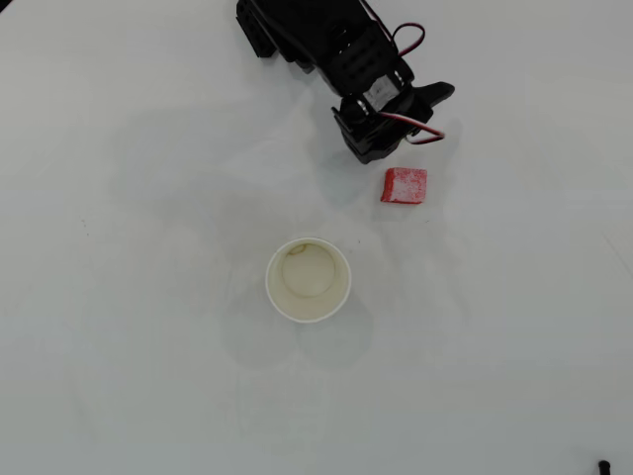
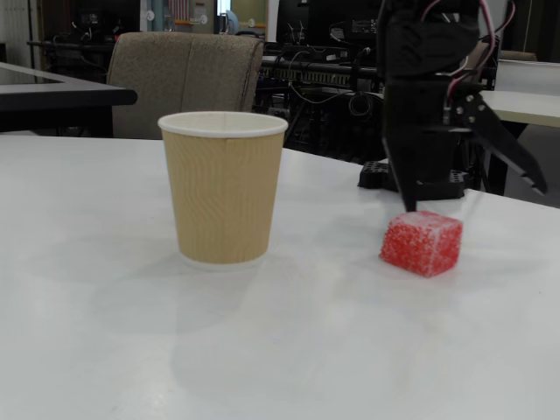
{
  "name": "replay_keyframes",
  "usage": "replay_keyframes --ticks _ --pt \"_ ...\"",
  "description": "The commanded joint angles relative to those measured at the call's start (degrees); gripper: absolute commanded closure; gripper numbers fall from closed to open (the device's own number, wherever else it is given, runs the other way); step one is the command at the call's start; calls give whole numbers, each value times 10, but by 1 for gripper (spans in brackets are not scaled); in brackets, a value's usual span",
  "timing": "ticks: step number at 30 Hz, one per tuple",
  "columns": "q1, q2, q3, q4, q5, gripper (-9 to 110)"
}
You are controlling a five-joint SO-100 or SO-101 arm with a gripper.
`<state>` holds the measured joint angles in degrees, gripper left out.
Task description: Grasp a red cube and put it in the cup.
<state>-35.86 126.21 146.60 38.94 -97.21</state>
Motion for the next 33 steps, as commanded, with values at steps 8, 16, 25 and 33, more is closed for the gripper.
replay_keyframes --ticks 8,16,25,33 --pt "25 4 -11 -47 4 50" --pt "91 11 -9 -49 -7 50" --pt "184 -9 -11 -62 -19 50" --pt "180 -48 -36 -75 -13 50"
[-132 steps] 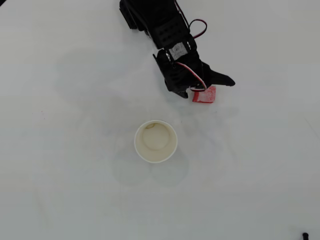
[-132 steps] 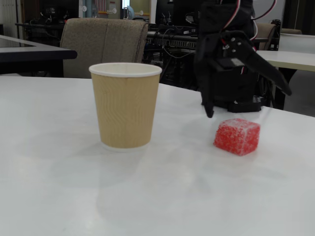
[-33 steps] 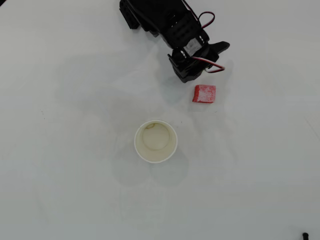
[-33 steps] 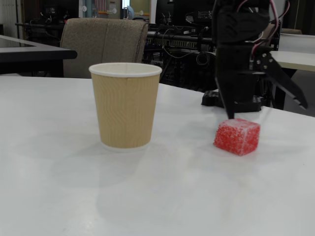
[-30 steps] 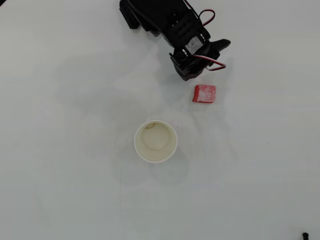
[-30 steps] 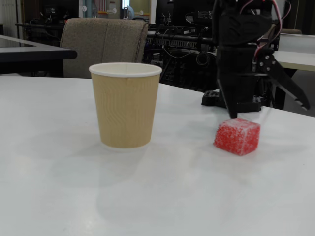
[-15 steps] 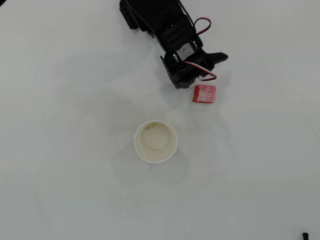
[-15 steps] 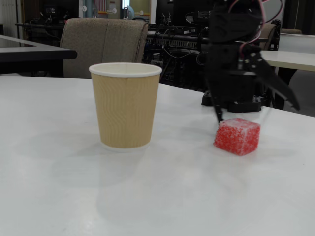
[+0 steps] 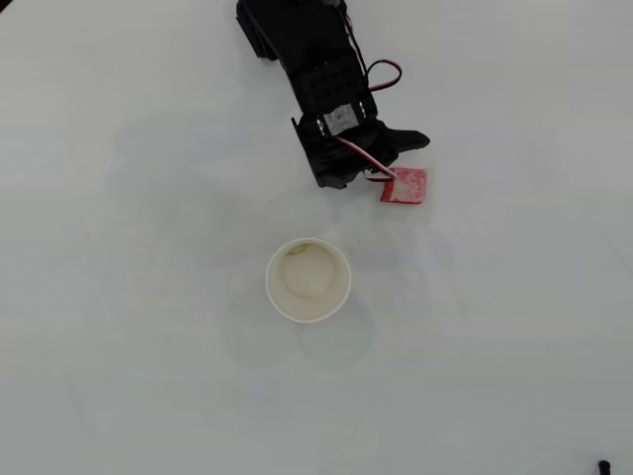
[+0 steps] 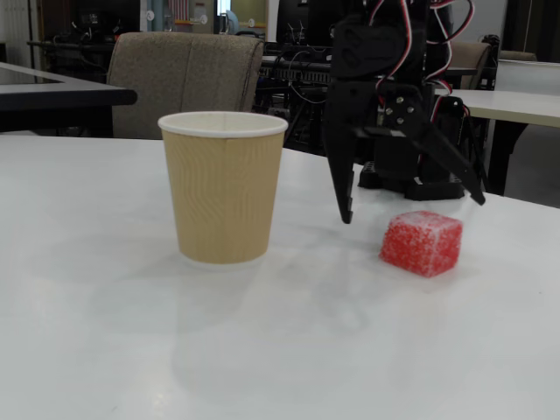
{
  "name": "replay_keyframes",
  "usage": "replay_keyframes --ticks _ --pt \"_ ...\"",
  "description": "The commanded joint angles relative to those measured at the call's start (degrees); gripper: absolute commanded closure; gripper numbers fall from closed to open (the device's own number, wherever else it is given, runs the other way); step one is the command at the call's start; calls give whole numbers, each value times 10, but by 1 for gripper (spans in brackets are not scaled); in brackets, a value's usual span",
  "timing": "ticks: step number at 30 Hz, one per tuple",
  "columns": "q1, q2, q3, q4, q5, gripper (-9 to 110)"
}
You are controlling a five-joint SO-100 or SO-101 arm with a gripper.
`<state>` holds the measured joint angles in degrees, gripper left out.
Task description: Grasp a red cube and put it in the cup.
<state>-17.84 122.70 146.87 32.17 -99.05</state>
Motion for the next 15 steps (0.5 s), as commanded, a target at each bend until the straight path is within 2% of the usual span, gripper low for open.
replay_keyframes --ticks 1,15 --pt "-1 -25 -50 -6 6 50" --pt "17 -170 -177 3 7 50"
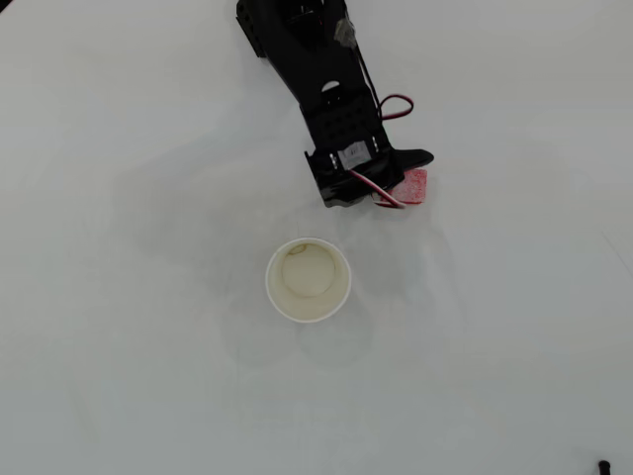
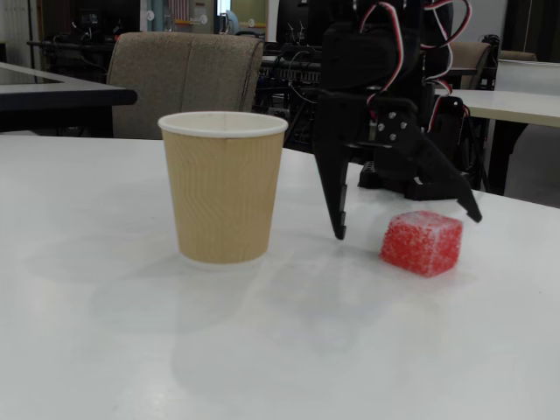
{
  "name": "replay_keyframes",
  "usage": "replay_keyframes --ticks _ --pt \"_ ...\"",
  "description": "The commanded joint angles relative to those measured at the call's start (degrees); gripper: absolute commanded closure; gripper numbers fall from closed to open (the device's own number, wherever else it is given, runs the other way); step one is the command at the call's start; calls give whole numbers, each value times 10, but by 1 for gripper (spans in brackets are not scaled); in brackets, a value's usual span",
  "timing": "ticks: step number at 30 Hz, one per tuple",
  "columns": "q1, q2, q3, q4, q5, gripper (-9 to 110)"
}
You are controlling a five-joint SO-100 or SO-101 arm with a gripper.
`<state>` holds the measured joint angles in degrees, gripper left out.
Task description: Grasp a red cube and put it in the cup.
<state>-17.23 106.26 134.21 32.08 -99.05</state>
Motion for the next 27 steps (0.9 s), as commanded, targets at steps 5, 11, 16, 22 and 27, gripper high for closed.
replay_keyframes --ticks 5,11,16,22,27 --pt "14 -23 -64 0 7 50" --pt "8 -29 -71 4 16 50" --pt "10 -43 -85 0 18 50" --pt "11 -49 -97 0 22 51" --pt "11 -49 -97 0 28 51"
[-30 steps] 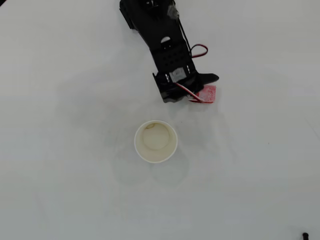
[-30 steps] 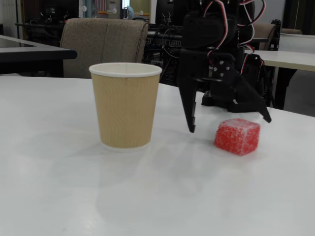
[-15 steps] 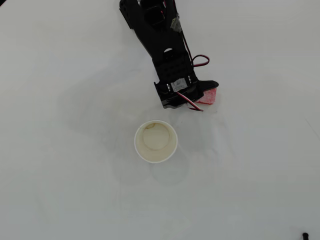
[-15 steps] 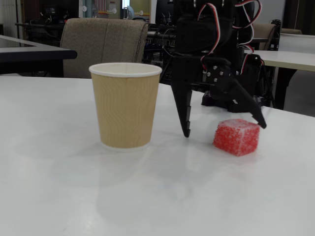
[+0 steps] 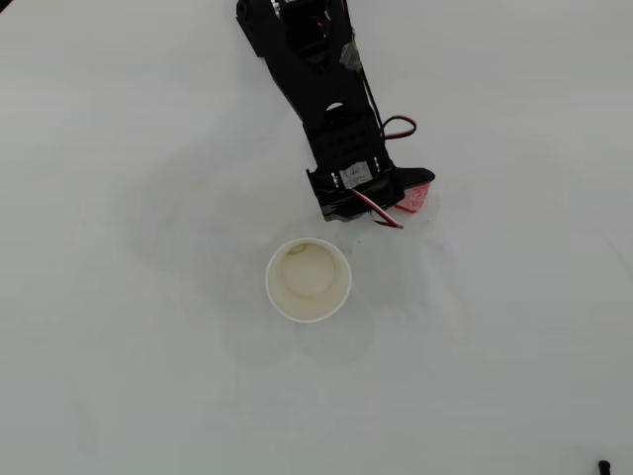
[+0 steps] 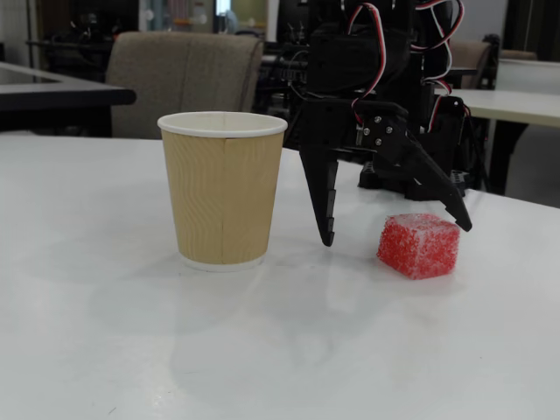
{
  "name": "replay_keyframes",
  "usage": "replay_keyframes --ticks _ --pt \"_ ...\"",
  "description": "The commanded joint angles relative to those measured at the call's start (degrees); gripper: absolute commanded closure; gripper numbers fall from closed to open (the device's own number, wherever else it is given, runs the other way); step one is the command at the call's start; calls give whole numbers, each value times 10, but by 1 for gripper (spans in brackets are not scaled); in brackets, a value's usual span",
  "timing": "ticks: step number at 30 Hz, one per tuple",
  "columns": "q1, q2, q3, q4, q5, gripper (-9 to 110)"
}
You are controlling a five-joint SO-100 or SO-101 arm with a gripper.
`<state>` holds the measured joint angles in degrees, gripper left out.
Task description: Grasp a red cube and put it in the cup.
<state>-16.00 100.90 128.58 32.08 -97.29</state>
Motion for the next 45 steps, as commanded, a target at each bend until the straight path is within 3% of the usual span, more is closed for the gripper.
replay_keyframes --ticks 1,45 --pt "-2 4 -40 0 11 51" --pt "37 33 -13 -2 -4 50"
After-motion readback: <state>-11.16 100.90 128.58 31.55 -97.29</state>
